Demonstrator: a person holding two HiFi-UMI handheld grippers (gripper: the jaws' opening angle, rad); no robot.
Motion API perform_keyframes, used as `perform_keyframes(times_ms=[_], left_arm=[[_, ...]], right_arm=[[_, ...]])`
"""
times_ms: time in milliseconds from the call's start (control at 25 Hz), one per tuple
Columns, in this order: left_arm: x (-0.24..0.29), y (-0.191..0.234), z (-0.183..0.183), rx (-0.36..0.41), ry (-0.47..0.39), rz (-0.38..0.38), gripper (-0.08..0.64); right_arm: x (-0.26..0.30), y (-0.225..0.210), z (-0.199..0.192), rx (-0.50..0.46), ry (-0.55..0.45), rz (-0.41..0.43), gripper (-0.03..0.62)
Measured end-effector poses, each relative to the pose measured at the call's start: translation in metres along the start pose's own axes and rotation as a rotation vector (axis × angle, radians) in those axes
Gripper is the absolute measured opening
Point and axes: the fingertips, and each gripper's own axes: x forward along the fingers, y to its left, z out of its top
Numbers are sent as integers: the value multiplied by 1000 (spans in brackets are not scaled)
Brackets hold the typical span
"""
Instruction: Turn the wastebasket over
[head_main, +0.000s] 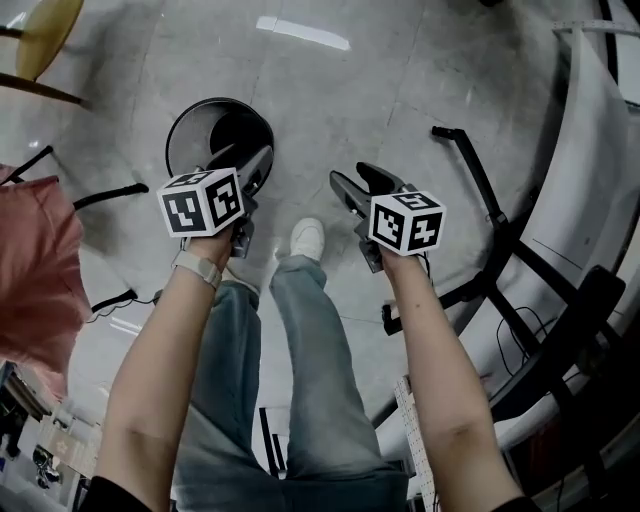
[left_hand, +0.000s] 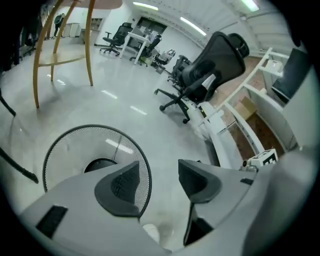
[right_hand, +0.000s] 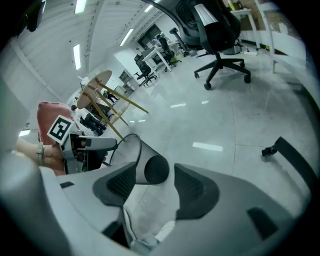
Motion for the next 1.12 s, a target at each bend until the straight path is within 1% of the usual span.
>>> perform_keyframes(times_ms=[40,80,160,200,240,280,320,440,600,720,880,960,1040,1120], left_arm=[[-15,-2,8,3,-26,-14,250],[-31,-4,17,6,-49,-29,232],[-64,-4,31,3,-93,-65,177],[-81,-3,37,-3,-117,-86,128],[-99,-3,41,-9,-139,-108,74],[-117,-3,45,-9,-157,-126,38],[-134,-3,47,-1,-170,-139,18],[-182,-9,57,46,-202,-171,14],[-241,-19,89,97,-292,-226,14],[-289,-33,107,153,-336,-226,14],[-357,-56,112,154,-364,-239,14],[-390,-69,112,168,-378,-239,14],[-421,-80,118,195,-406,-224,14],[-449,-90,129,197,-447,-222,14]], right_arm=[[-3,10,9,-15,-14,1,230],[-7,21,19,-29,-31,0,196],[-13,47,39,-57,-68,-6,113],[-17,62,47,-72,-85,-8,69],[-21,78,55,-85,-100,-8,40],[-26,94,61,-96,-112,-5,21],[-31,111,66,-108,-120,-2,11],[-49,157,83,-148,-150,6,11],[-72,218,116,-187,-228,28,11],[-97,266,130,-227,-269,49,11],[-143,327,136,-261,-314,69,11],[-168,354,143,-279,-340,80,11],[-191,381,156,-300,-373,95,10],[-212,407,175,-332,-410,113,11]])
